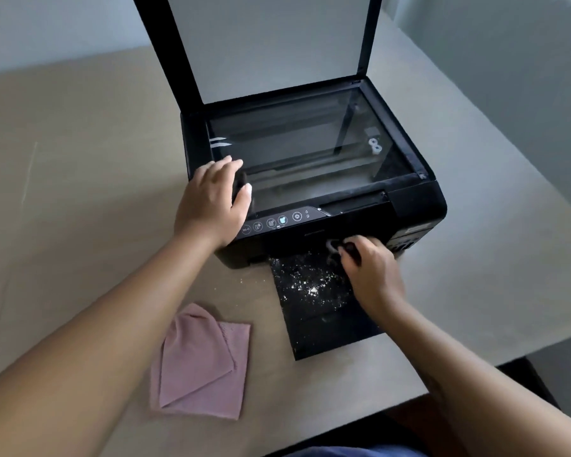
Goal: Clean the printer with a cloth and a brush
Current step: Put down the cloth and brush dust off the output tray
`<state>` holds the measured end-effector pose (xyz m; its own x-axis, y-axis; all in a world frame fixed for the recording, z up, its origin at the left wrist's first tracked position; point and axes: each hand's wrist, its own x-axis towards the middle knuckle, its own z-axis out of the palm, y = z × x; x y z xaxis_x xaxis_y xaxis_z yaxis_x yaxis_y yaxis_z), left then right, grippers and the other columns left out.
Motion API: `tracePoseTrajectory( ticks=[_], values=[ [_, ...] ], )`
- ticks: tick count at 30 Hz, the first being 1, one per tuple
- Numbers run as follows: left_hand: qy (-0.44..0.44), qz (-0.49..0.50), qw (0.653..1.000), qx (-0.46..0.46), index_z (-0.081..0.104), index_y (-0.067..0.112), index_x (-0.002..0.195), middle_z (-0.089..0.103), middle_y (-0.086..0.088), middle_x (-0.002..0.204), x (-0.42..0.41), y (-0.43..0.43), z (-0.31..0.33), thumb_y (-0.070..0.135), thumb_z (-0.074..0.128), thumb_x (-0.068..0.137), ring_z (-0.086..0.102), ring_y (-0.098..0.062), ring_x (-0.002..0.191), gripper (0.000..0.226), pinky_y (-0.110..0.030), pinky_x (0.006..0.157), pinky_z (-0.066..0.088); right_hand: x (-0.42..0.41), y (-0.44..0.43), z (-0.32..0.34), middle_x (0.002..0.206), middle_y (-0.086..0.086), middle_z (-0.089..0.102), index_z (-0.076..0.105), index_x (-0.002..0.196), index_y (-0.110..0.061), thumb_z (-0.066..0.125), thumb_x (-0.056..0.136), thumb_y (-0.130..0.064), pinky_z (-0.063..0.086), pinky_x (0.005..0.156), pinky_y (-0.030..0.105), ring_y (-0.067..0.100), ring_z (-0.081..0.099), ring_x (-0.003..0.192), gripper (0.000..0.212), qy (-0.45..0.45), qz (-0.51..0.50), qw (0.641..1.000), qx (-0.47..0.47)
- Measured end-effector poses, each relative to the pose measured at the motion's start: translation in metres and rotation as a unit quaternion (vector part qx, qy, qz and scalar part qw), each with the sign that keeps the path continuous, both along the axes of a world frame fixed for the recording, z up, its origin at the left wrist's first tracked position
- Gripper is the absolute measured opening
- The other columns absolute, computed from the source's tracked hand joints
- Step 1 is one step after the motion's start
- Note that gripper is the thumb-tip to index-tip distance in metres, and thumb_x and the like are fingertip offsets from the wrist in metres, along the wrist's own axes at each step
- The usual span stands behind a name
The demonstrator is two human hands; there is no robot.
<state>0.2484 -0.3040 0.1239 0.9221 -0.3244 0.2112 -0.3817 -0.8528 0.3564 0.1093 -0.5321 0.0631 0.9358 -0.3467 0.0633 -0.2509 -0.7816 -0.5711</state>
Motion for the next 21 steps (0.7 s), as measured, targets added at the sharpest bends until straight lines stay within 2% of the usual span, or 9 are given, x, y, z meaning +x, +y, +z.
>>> tracePoseTrajectory(
  ticks=[3,7,10,12,13,15,17,19,21],
  values=[
    [-0.008,-0.002,1.000,0.019,0.047,0.012,0.136,0.047,-0.011,0.144,0.000,0.001,-0.003,0.039,0.040,0.093,0.036,-0.031,0.132,0.052,-0.039,0.113,0.026,0.002,-0.001,0.001,0.099,0.012,0.064,0.064,0.103,-0.009,0.057,0.092,-0.024,0.038,0.065,0.030,0.031,0.058,0.087,0.019,0.018,-0.081,0.996,-0.009],
    [-0.026,-0.005,0.999,0.020,0.048,0.012,0.133,0.046,-0.008,0.143,0.002,0.002,-0.006,0.034,0.041,0.096,0.037,-0.029,0.131,0.044,-0.038,0.112,0.025,0.006,0.024,-0.001,0.084,-0.001,0.066,0.069,0.094,-0.014,0.066,0.087,-0.025,0.046,0.066,0.022,0.017,0.063,0.080,0.013,0.055,0.049,0.992,0.104],
    [-0.034,-0.002,0.999,0.014,0.051,0.013,0.130,0.047,-0.007,0.142,0.003,0.002,-0.007,0.030,0.042,0.096,0.037,-0.029,0.130,0.039,-0.036,0.110,0.025,0.009,0.025,-0.001,0.088,0.002,0.067,0.068,0.097,-0.014,0.065,0.088,-0.024,0.045,0.069,0.024,0.017,0.063,0.083,0.014,-0.022,-0.092,0.984,0.152],
    [-0.038,-0.002,0.999,0.016,0.052,0.012,0.127,0.048,-0.008,0.141,0.005,0.001,-0.008,0.029,0.043,0.095,0.038,-0.029,0.129,0.037,-0.037,0.109,0.027,0.008,0.021,-0.004,0.094,0.010,0.066,0.065,0.100,-0.010,0.061,0.090,-0.025,0.044,0.070,0.029,0.026,0.061,0.087,0.019,-0.018,-0.183,0.978,0.096],
    [-0.040,-0.004,0.999,0.019,0.052,0.012,0.126,0.048,-0.008,0.140,0.005,0.002,-0.009,0.029,0.043,0.095,0.038,-0.030,0.129,0.037,-0.038,0.108,0.027,0.008,0.024,-0.006,0.095,0.013,0.066,0.064,0.100,-0.008,0.060,0.090,-0.025,0.043,0.070,0.030,0.030,0.061,0.088,0.020,-0.001,-0.184,0.981,0.063],
    [-0.043,-0.007,0.999,0.025,0.053,0.012,0.126,0.049,-0.009,0.139,0.005,0.002,-0.011,0.030,0.042,0.094,0.039,-0.032,0.128,0.038,-0.038,0.108,0.028,0.009,0.041,-0.006,0.093,0.014,0.065,0.063,0.096,-0.008,0.062,0.088,-0.024,0.042,0.067,0.032,0.033,0.060,0.086,0.018,0.023,-0.102,0.994,0.015],
    [-0.042,-0.006,0.999,0.025,0.053,0.012,0.125,0.049,-0.010,0.139,0.006,0.003,-0.011,0.031,0.041,0.093,0.040,-0.032,0.127,0.039,-0.039,0.108,0.029,0.011,0.065,-0.007,0.087,0.011,0.065,0.063,0.090,-0.011,0.064,0.085,-0.025,0.046,0.063,0.034,0.031,0.061,0.079,0.015,0.033,0.016,0.999,0.023],
    [-0.041,-0.003,0.999,0.022,0.054,0.012,0.123,0.050,-0.010,0.138,0.007,0.003,-0.011,0.032,0.039,0.091,0.041,-0.033,0.126,0.040,-0.039,0.107,0.030,0.012,0.085,-0.003,0.078,0.003,0.064,0.065,0.086,-0.012,0.066,0.084,-0.027,0.049,0.061,0.033,0.021,0.060,0.070,0.015,0.051,0.078,0.992,0.085],
    [-0.044,-0.002,0.999,0.019,0.055,0.012,0.122,0.051,-0.011,0.137,0.007,0.003,-0.011,0.032,0.039,0.090,0.042,-0.034,0.125,0.040,-0.040,0.106,0.030,0.014,0.089,0.000,0.068,-0.005,0.062,0.069,0.085,-0.014,0.067,0.084,-0.027,0.045,0.057,0.024,0.009,0.057,0.061,0.013,0.063,0.057,0.982,0.169]
  ],
)
